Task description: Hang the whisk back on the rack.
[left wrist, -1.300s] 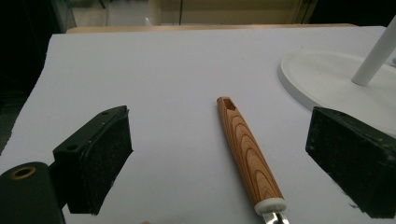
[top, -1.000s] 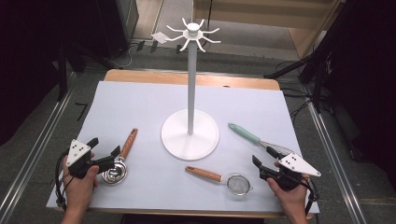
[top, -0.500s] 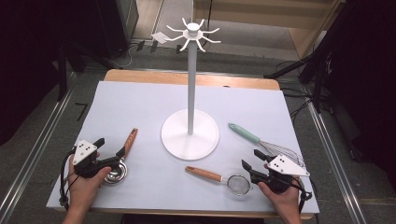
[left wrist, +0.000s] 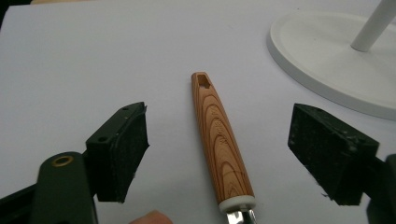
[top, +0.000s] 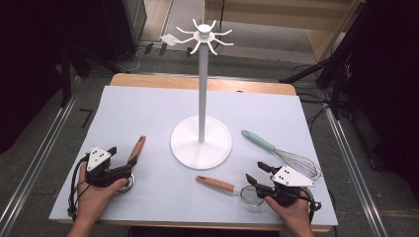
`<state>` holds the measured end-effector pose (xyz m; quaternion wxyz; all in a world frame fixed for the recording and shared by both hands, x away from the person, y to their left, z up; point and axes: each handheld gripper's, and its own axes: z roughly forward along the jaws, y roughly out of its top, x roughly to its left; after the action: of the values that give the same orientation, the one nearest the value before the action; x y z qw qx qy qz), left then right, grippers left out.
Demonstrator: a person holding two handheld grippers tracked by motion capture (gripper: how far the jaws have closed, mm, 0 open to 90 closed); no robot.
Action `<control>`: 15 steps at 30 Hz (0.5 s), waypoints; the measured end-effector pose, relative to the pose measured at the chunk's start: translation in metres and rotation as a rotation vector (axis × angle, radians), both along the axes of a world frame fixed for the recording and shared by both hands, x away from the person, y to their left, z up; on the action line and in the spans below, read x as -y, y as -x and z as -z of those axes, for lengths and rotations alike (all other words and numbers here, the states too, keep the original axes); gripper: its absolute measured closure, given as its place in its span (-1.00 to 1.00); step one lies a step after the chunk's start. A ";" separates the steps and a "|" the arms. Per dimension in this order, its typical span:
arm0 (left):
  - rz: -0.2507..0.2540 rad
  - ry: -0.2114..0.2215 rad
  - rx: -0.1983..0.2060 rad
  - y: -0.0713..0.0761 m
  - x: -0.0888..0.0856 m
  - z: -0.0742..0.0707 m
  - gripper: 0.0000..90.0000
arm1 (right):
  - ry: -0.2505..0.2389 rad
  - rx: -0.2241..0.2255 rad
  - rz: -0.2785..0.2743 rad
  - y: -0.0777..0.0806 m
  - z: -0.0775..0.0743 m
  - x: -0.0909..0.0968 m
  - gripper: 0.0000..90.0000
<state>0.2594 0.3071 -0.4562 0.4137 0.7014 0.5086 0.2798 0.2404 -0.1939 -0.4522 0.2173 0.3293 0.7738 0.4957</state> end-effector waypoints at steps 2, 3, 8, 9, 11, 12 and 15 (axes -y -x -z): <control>0.005 0.003 -0.008 0.000 0.000 0.000 -0.44 | 0.000 -0.004 -0.009 0.000 0.000 -0.001 0.00; 0.010 0.003 -0.010 0.000 0.000 0.000 -0.39 | 0.001 -0.003 -0.011 0.001 0.000 -0.001 0.00; 0.016 0.000 -0.030 -0.002 0.001 0.002 -0.24 | -0.003 -0.005 -0.009 0.001 0.001 0.001 0.02; 0.020 0.001 -0.034 -0.002 0.001 0.002 -0.21 | -0.004 -0.003 -0.006 0.001 0.000 0.002 0.03; 0.031 0.001 -0.038 -0.003 0.000 0.002 -0.15 | -0.010 -0.002 -0.004 0.001 0.000 0.004 0.06; 0.035 0.000 -0.045 -0.003 0.000 0.002 -0.12 | -0.014 -0.007 -0.005 0.001 -0.001 0.005 0.09; 0.033 -0.008 -0.033 -0.003 -0.001 0.002 -0.08 | -0.022 -0.030 -0.040 0.000 -0.001 0.006 0.19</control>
<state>0.2628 0.3080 -0.4584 0.4072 0.7157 0.5026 0.2635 0.2404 -0.2000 -0.4513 0.1921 0.3233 0.7778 0.5035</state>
